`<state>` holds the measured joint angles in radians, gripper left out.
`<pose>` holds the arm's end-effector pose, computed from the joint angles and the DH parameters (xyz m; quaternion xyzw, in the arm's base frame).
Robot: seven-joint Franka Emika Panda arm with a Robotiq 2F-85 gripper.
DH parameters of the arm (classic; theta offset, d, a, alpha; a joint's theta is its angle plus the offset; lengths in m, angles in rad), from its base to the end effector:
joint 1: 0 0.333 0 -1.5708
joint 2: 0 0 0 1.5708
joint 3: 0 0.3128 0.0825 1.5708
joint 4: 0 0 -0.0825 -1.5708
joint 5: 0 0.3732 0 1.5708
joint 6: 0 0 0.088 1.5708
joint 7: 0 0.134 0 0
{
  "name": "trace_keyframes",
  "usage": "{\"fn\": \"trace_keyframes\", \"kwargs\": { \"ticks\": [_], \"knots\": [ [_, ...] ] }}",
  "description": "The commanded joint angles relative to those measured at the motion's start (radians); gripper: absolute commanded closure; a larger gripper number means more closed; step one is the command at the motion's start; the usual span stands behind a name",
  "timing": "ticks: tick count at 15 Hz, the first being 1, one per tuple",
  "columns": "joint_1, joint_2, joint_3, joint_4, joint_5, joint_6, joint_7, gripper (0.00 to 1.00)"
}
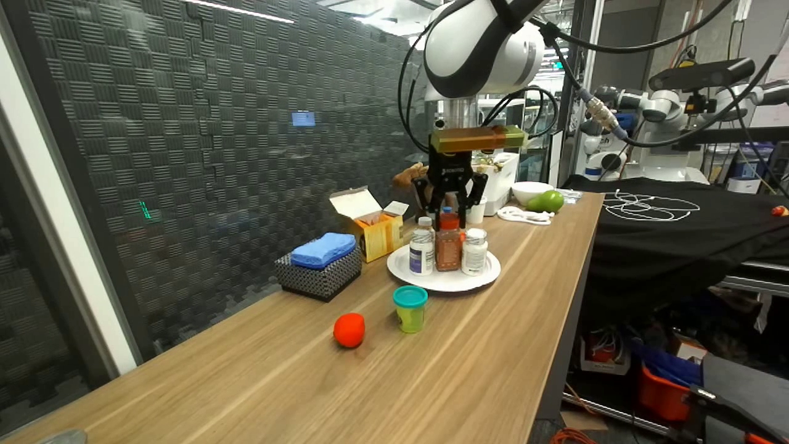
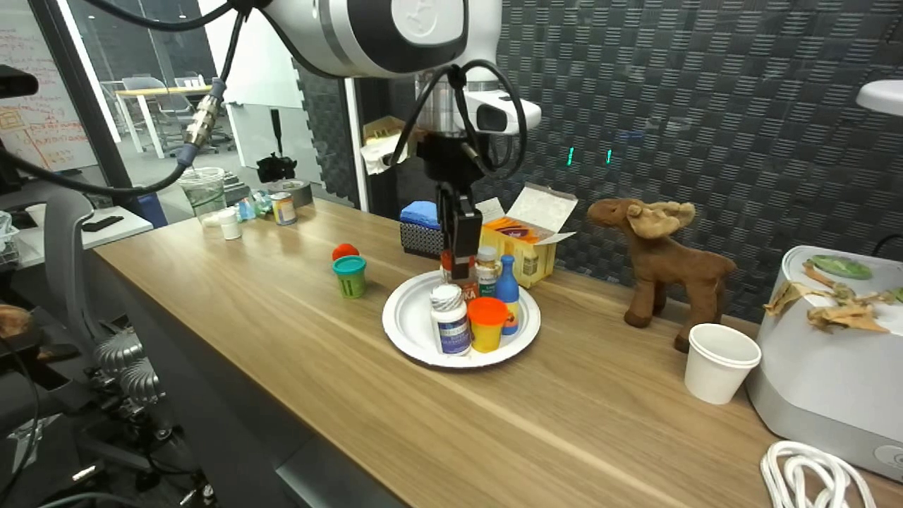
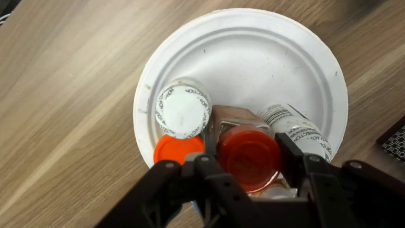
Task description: Pick up all the objects surrounding the white plate and arrange them on the plate
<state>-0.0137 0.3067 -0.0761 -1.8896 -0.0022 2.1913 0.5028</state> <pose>0.6090 -0.0531 0.3207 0.9570 -0.2897 0.0005 0.0125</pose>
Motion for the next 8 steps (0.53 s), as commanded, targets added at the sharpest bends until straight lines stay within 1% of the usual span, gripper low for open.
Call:
{"fn": "trace_keyframes", "kwargs": {
  "ticks": [1,2,3,4,6,8],
  "knots": [
    [0.012,-0.025,-0.008,0.011,-0.001,-0.029,-0.008,0.2],
    [0.013,-0.046,-0.007,-0.003,0.0,-0.031,-0.006,0.13],
    [0.019,-0.069,-0.009,-0.021,-0.008,-0.024,0.009,0.05],
    [0.025,-0.094,-0.008,-0.038,-0.014,-0.017,0.021,0.0],
    [0.042,-0.141,-0.003,-0.069,-0.034,0.0,0.043,0.0],
    [0.057,-0.164,0.013,-0.072,-0.053,-0.002,0.037,0.0]
  ]
}}
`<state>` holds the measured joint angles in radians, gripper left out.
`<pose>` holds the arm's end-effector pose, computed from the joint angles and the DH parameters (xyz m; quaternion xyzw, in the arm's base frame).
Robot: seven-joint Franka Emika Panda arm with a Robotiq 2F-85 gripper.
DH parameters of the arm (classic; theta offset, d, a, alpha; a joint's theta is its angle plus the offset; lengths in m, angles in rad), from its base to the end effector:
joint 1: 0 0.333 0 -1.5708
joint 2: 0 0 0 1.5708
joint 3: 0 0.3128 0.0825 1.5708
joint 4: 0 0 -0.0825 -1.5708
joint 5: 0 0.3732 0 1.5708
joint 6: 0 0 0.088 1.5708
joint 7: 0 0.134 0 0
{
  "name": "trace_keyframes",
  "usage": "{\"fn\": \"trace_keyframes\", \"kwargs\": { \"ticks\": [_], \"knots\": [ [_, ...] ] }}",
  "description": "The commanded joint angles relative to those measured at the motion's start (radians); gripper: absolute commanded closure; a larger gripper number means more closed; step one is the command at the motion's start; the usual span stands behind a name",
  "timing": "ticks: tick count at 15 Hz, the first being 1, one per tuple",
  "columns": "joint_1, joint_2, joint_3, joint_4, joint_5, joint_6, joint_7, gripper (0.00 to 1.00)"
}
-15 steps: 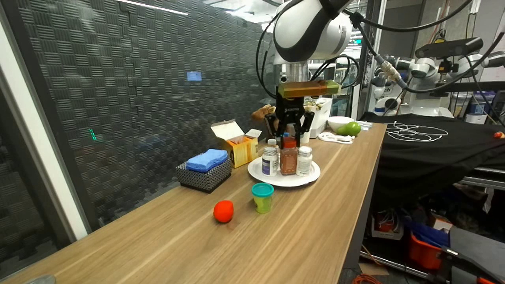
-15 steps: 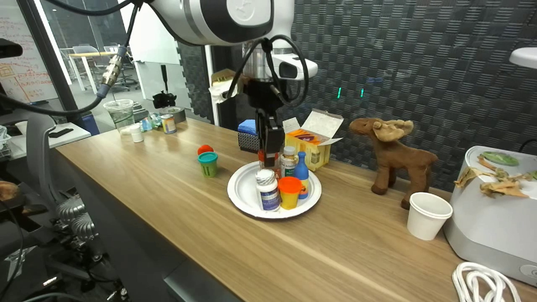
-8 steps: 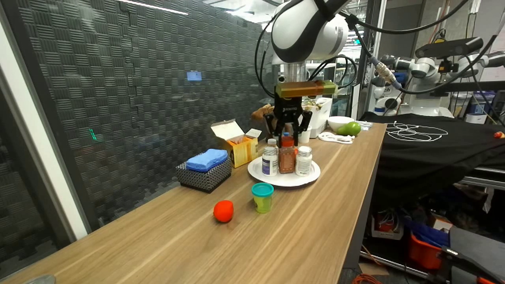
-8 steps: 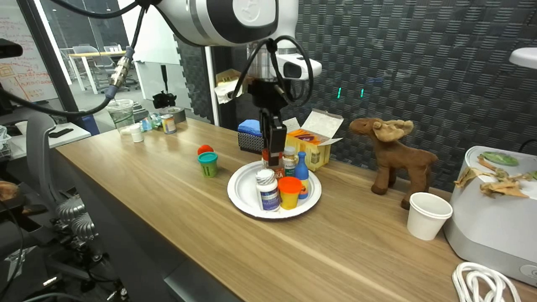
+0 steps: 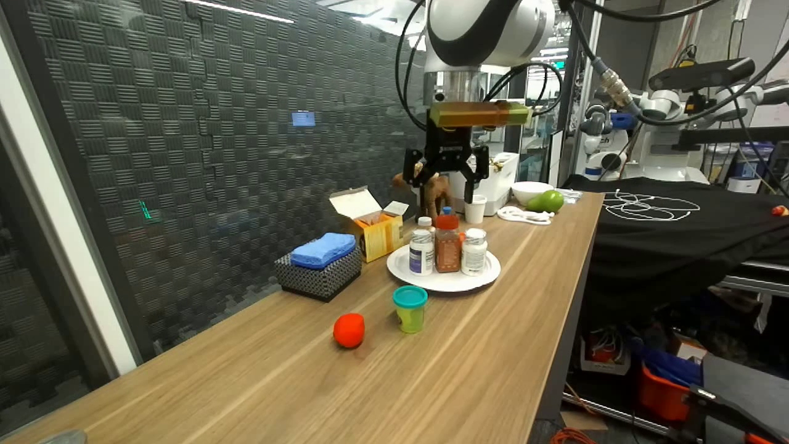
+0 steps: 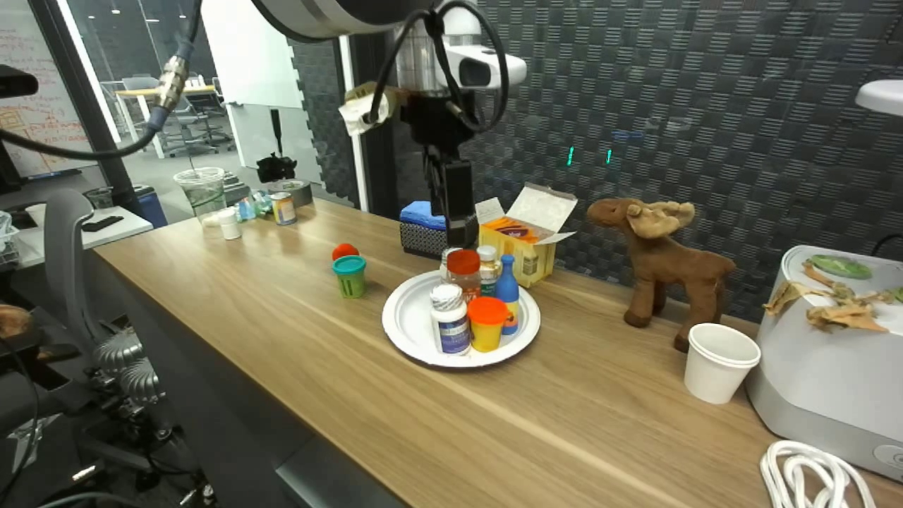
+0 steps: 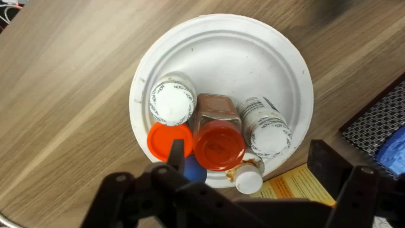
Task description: Pick up all the objects surrounding the white plate and arrange them on the plate
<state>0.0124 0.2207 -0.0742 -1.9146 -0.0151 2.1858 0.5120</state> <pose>0.6019 -0.0366 0.3612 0.9602 -0.2778 0.0281 0.0083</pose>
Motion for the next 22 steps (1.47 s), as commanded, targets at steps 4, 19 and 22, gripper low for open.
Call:
{"fn": "trace_keyframes", "kwargs": {
  "ticks": [4,19,22],
  "knots": [
    [0.06,-0.063,0.053,-0.028,-0.057,0.002,-0.019,0.0],
    [0.133,0.045,0.137,-0.065,-0.057,0.07,-0.178,0.0],
    [0.14,0.033,0.144,-0.099,-0.057,0.08,-0.192,0.0]
  ]
}}
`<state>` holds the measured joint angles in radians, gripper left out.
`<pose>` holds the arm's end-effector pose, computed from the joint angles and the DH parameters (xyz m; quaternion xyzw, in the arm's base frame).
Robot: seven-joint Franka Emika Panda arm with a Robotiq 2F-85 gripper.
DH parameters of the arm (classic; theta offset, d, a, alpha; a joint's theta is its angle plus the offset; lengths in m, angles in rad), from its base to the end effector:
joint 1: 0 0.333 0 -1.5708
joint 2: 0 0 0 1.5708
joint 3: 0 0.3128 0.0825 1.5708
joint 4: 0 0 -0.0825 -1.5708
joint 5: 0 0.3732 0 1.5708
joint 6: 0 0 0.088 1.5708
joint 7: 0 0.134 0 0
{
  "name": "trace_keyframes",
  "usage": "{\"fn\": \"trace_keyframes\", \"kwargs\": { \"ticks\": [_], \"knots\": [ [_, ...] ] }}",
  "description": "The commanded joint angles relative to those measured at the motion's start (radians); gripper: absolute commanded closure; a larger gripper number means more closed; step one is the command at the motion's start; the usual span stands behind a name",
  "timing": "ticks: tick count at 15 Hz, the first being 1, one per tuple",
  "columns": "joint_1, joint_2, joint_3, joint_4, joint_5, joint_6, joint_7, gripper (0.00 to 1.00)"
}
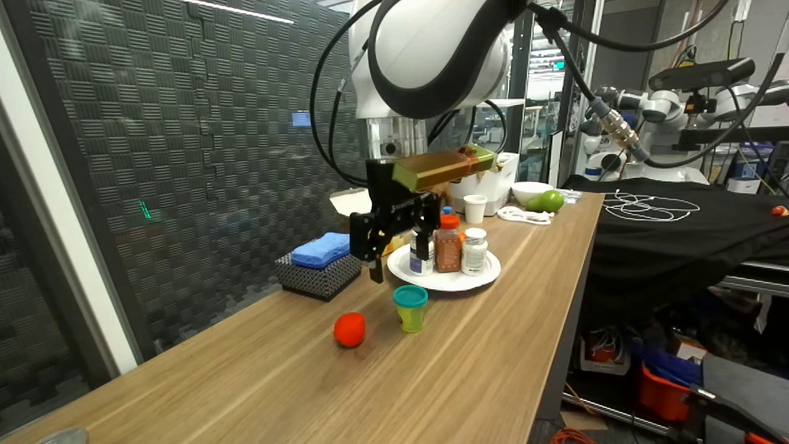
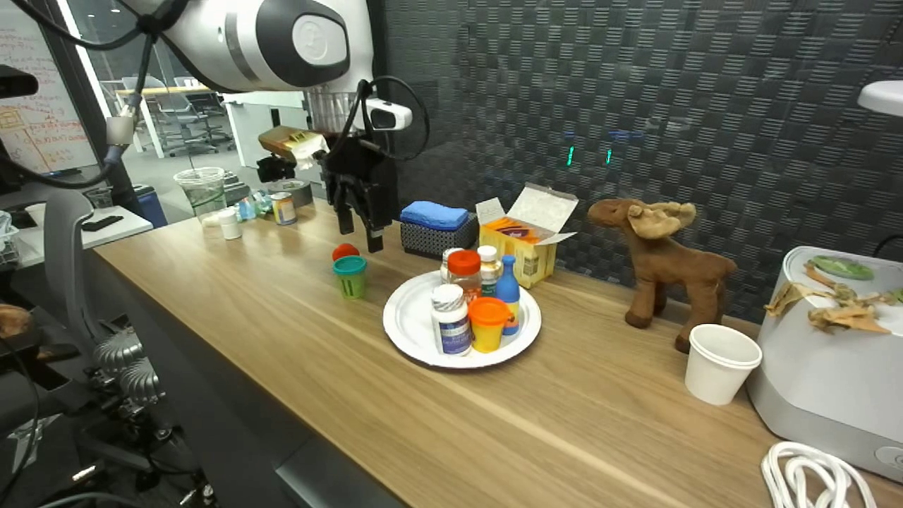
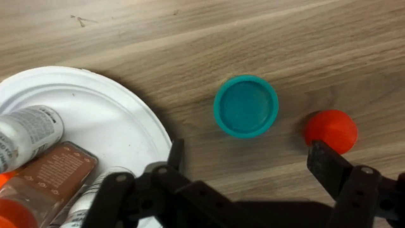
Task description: Pick up all the objects surrounding the white plate and arrange them on the plate
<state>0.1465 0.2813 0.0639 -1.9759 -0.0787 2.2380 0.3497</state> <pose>0.5805 0.1189 0.3026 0.9987 -0.0462 -0.0027 0.0235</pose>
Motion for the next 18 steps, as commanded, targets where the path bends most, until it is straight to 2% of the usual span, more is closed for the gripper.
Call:
{"fn": "trace_keyframes", "kwargs": {
  "ticks": [1,17,18],
  "knots": [
    [0.007,-0.025,0.006,-0.043,0.008,0.03,-0.032,0.0],
    [0.003,0.024,0.019,-0.043,0.032,0.016,-0.13,0.0],
    [0.005,0.027,0.017,-0.042,0.025,0.018,-0.129,0.25]
  ]
}}
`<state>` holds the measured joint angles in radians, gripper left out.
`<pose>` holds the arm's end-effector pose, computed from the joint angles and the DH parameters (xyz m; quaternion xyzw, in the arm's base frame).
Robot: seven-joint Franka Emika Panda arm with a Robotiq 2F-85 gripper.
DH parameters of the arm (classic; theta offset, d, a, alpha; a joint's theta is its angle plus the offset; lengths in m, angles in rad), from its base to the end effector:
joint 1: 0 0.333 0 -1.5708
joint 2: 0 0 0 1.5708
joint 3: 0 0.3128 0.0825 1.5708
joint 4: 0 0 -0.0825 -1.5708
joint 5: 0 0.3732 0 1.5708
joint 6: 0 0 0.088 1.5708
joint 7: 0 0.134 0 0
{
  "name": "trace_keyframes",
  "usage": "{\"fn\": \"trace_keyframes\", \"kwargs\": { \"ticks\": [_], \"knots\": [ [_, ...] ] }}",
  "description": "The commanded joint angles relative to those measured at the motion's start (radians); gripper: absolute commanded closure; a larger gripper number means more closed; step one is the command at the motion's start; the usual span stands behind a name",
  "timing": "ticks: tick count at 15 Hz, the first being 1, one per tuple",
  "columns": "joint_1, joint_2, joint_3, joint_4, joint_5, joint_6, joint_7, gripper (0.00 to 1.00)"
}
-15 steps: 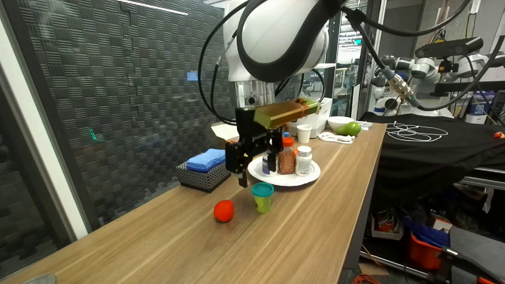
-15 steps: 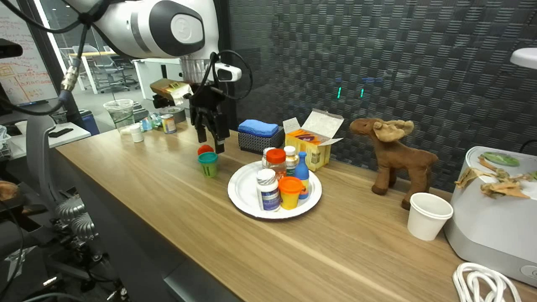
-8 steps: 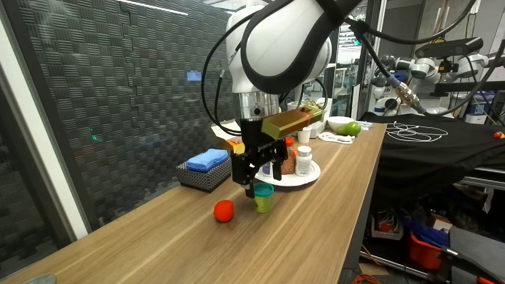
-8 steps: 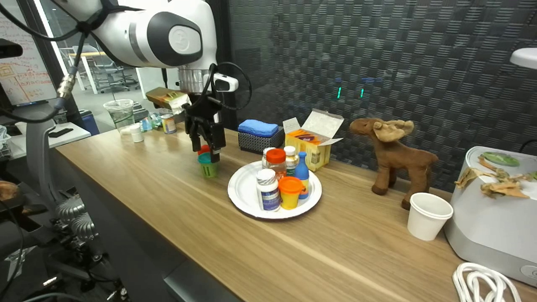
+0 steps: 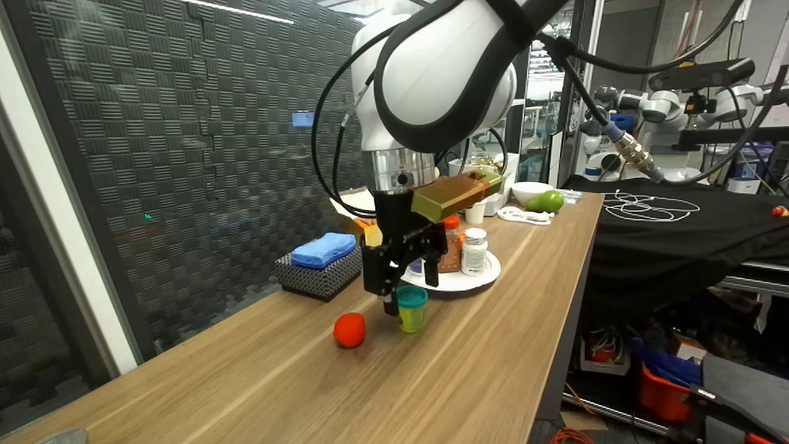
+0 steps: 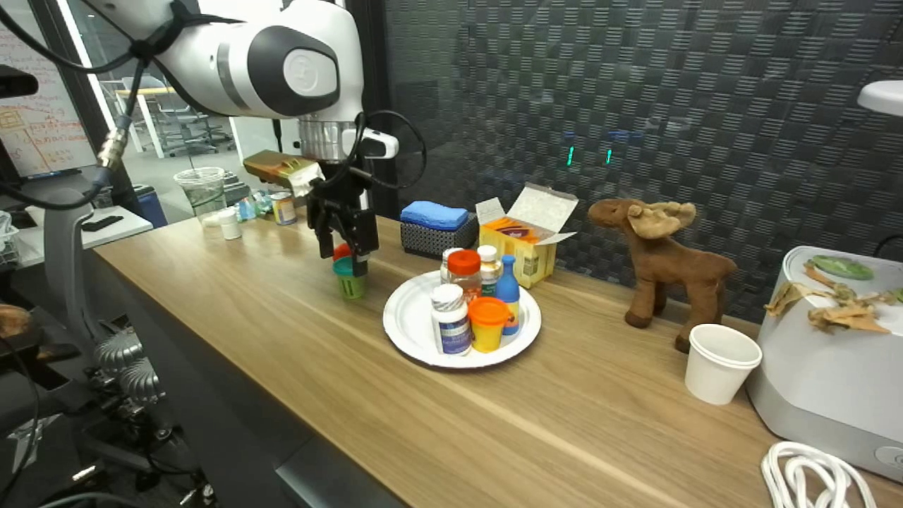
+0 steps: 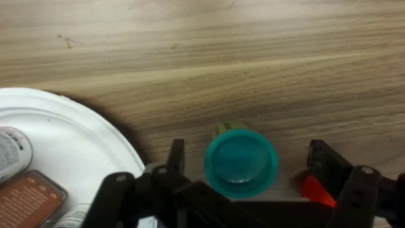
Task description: Pick up all the objects surrounding the white plate and arrange them on the plate
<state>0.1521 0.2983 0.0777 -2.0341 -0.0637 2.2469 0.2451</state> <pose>0.5599 0.1272 0.2694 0.9990 0.0121 -0.0379 0.0221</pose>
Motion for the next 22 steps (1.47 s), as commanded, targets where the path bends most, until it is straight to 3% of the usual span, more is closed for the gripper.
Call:
{"fn": "trace_keyframes", "kwargs": {
  "ticks": [1,7,22],
  "knots": [
    [-0.001,0.012,0.003,0.017,0.01,0.01,-0.027,0.26],
    [0.002,0.021,-0.003,0.022,-0.005,0.036,-0.023,0.72],
    [-0.105,-0.064,-0.062,-0.034,0.109,0.023,-0.014,0.72]
  ]
}}
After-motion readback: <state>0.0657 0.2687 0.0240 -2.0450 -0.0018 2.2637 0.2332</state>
